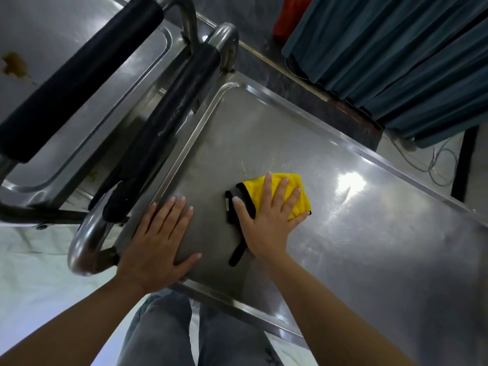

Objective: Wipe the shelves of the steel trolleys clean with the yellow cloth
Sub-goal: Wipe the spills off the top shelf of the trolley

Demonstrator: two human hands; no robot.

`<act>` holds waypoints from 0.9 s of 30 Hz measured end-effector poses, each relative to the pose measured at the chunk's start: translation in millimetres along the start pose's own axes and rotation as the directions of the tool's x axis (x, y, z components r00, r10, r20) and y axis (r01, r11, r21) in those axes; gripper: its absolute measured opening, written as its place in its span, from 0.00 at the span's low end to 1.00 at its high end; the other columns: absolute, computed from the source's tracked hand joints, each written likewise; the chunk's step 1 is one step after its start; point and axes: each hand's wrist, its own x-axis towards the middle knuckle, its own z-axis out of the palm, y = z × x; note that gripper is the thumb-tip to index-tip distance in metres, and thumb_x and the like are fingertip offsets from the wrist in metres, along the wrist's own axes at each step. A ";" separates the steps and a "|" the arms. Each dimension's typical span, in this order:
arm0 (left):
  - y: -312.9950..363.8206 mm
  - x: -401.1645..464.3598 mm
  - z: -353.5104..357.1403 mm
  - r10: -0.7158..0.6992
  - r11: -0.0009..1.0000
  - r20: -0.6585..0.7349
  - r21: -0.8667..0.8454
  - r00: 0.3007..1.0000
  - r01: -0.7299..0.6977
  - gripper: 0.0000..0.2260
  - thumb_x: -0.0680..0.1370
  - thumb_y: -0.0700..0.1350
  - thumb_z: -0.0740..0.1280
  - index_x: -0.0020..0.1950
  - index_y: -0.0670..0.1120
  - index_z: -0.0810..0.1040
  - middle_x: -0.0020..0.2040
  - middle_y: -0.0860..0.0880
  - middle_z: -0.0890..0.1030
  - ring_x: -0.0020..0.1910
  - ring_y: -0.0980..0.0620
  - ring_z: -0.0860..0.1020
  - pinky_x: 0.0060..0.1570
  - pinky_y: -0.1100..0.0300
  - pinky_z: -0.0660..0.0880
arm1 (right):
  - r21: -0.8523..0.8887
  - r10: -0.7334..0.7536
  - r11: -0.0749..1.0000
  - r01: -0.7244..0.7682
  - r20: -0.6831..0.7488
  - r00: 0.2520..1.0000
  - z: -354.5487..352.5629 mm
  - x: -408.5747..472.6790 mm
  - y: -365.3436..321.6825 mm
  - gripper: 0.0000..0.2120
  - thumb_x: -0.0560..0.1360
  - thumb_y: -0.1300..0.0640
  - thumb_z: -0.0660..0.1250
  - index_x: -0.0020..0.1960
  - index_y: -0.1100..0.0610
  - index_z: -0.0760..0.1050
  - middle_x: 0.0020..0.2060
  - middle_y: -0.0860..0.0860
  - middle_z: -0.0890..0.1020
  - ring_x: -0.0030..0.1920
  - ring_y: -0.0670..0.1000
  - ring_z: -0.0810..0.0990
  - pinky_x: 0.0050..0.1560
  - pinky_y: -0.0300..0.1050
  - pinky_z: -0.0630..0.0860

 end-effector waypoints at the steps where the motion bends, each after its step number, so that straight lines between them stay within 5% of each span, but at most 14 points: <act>1: -0.1 0.8 0.5 0.000 1.000 0.003 -0.003 1.000 0.000 0.40 0.75 0.69 0.52 0.78 0.42 0.55 0.79 0.42 0.53 0.78 0.43 0.51 0.73 0.40 0.53 | -0.038 -0.015 0.999 0.014 -0.013 1.000 0.0 6.1 -2.8 0.42 0.69 0.25 0.43 0.77 0.44 0.41 0.77 0.53 0.41 0.75 0.60 0.34 0.67 0.74 0.35; 5: -0.4 2.0 2.6 0.001 1.000 0.005 -0.015 1.000 -0.001 0.41 0.75 0.69 0.53 0.78 0.42 0.55 0.79 0.42 0.52 0.78 0.43 0.51 0.73 0.40 0.53 | -0.087 -0.175 0.982 0.169 -0.060 0.983 -6.1 43.4 3.4 0.37 0.72 0.31 0.51 0.77 0.45 0.52 0.78 0.53 0.49 0.76 0.61 0.39 0.67 0.74 0.35; 9: -0.5 1.8 5.2 0.006 1.000 -0.027 -0.027 1.000 -0.007 0.41 0.75 0.69 0.54 0.78 0.42 0.54 0.79 0.42 0.52 0.78 0.43 0.52 0.74 0.41 0.52 | -0.158 -0.545 0.824 0.543 0.038 0.838 -27.3 101.7 27.1 0.33 0.73 0.36 0.47 0.76 0.47 0.57 0.77 0.51 0.55 0.77 0.60 0.45 0.68 0.74 0.41; 12: -0.8 3.4 4.9 0.011 1.000 -0.050 -0.025 0.999 -0.013 0.41 0.75 0.69 0.55 0.78 0.42 0.54 0.79 0.42 0.52 0.78 0.42 0.52 0.73 0.40 0.53 | -0.228 -0.626 0.744 0.628 0.092 0.775 -42.5 140.6 24.2 0.34 0.74 0.35 0.41 0.77 0.46 0.53 0.77 0.49 0.54 0.77 0.58 0.44 0.68 0.73 0.40; 15: -0.1 2.7 2.7 0.012 1.000 -0.054 -0.022 0.998 -0.013 0.41 0.75 0.68 0.55 0.78 0.42 0.54 0.79 0.41 0.53 0.77 0.42 0.53 0.73 0.40 0.54 | -0.336 -0.607 0.738 0.586 0.049 0.793 -49.5 149.5 7.1 0.33 0.73 0.38 0.41 0.77 0.44 0.48 0.78 0.49 0.52 0.77 0.59 0.41 0.69 0.73 0.38; 17: 0.4 2.2 2.8 0.011 1.000 -0.054 -0.019 0.998 -0.012 0.41 0.75 0.68 0.55 0.78 0.42 0.55 0.79 0.41 0.53 0.77 0.42 0.53 0.73 0.40 0.54 | -0.273 -0.503 0.841 0.466 -0.080 0.861 -46.8 134.5 -2.9 0.33 0.72 0.43 0.47 0.77 0.44 0.49 0.78 0.51 0.52 0.76 0.61 0.41 0.69 0.71 0.35; 19: 0.8 1.6 3.3 0.003 1.000 -0.055 -0.010 0.999 -0.004 0.41 0.75 0.69 0.54 0.78 0.42 0.55 0.79 0.41 0.53 0.77 0.42 0.53 0.73 0.41 0.53 | 0.092 -0.252 0.960 0.263 -0.112 0.961 -41.2 116.9 -16.1 0.33 0.73 0.45 0.48 0.77 0.46 0.49 0.78 0.53 0.48 0.77 0.59 0.40 0.71 0.67 0.35; 21: -0.2 2.1 3.4 0.000 1.000 -0.062 -0.003 0.998 0.000 0.41 0.75 0.68 0.55 0.78 0.42 0.55 0.79 0.41 0.53 0.77 0.42 0.53 0.73 0.41 0.53 | 0.412 -0.036 0.910 0.041 -0.020 0.999 -34.0 113.7 -32.7 0.34 0.76 0.38 0.48 0.78 0.50 0.45 0.78 0.54 0.44 0.77 0.56 0.38 0.73 0.64 0.38; 23: -0.7 2.1 3.5 0.006 1.000 -0.063 -0.005 0.998 -0.006 0.41 0.75 0.69 0.55 0.78 0.42 0.54 0.79 0.41 0.52 0.77 0.42 0.53 0.73 0.41 0.53 | 0.329 0.017 0.944 -0.014 -0.005 1.000 -31.5 121.9 -45.5 0.38 0.77 0.33 0.50 0.78 0.51 0.41 0.77 0.54 0.41 0.76 0.55 0.36 0.74 0.62 0.38; 27: 0.0 2.1 7.1 0.003 1.000 -0.068 -0.013 0.998 -0.004 0.42 0.74 0.69 0.56 0.78 0.43 0.53 0.79 0.42 0.52 0.78 0.43 0.52 0.74 0.41 0.52 | 0.071 -0.227 0.971 0.228 -0.023 0.974 -34.6 161.2 -54.8 0.34 0.79 0.41 0.54 0.78 0.49 0.42 0.78 0.51 0.42 0.77 0.55 0.38 0.74 0.61 0.41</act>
